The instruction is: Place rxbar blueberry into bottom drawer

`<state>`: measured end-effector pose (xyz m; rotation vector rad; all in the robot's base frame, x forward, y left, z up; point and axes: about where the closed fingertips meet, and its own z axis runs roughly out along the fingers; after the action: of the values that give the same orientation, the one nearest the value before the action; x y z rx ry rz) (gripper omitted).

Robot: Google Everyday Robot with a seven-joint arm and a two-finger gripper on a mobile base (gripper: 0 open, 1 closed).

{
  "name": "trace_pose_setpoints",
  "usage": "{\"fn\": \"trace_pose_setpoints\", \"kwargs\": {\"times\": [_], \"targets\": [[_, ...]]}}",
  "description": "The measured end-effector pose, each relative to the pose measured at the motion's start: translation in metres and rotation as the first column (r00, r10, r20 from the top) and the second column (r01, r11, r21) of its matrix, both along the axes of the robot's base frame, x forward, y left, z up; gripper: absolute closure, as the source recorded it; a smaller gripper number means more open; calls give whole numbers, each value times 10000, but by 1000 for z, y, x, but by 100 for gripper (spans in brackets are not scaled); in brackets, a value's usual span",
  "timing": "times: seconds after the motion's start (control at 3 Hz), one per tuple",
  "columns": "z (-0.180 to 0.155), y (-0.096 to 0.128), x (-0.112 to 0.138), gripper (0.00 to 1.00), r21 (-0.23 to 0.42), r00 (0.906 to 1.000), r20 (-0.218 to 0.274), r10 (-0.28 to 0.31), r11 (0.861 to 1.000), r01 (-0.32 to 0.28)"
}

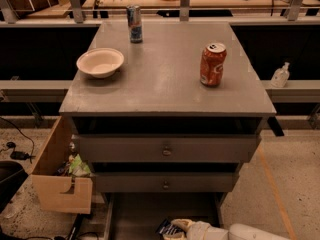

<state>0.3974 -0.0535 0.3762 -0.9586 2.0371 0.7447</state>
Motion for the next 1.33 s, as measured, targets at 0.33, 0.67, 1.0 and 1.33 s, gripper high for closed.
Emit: {"fn": "trace_pose_setpoints", "kwargs": {"times": [0.33, 0.67, 1.0, 1.33], "targets": [[-7, 4, 5, 100, 109, 10000, -7, 94, 9999, -94], [-28, 3, 30, 100, -69, 9971, 254, 715, 9974, -713], [-50, -5, 68, 100, -315, 9875, 161, 1570, 9872, -1564], [-96, -8, 97, 100, -705, 9568, -479, 2869, 9545, -2898]]}}
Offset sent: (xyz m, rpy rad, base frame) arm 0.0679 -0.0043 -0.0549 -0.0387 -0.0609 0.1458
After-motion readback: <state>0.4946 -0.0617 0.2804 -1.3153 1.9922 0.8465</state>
